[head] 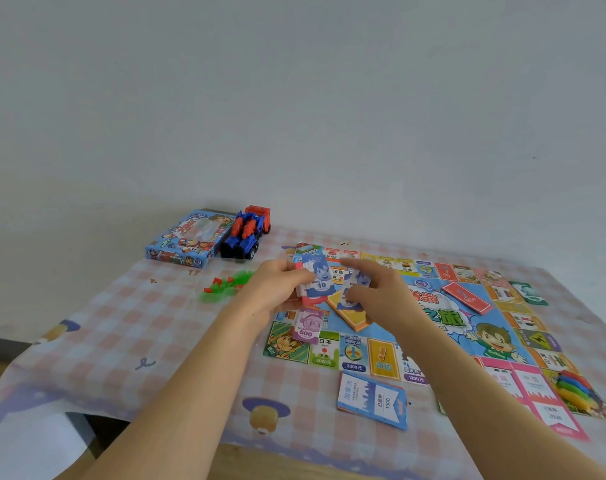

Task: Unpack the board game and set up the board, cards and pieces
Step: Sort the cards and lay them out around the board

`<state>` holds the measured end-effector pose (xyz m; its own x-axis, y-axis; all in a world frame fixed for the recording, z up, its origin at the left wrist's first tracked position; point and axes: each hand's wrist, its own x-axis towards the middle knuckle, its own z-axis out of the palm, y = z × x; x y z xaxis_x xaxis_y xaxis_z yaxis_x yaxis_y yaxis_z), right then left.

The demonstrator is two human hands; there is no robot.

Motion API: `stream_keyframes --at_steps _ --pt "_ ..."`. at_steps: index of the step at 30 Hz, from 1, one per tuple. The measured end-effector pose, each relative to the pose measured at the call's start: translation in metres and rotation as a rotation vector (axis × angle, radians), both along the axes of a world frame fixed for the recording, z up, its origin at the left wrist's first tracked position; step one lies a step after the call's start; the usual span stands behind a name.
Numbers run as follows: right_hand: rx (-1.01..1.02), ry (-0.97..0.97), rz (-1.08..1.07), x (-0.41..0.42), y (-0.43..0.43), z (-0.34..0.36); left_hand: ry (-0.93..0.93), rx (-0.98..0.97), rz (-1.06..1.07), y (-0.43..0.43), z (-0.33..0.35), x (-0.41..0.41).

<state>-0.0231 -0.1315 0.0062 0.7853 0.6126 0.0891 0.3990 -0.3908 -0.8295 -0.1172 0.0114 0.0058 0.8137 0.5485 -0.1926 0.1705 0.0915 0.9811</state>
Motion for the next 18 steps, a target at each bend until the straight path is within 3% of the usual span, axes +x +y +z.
stream_keyframes --at_steps 8,18 --pt "0.145 0.065 -0.049 -0.004 -0.004 0.004 -0.003 0.181 0.045 -0.008 -0.001 -0.003" --pt "0.191 0.111 -0.101 -0.001 -0.001 0.005 -0.037 0.116 -0.01 -0.013 0.006 -0.008"
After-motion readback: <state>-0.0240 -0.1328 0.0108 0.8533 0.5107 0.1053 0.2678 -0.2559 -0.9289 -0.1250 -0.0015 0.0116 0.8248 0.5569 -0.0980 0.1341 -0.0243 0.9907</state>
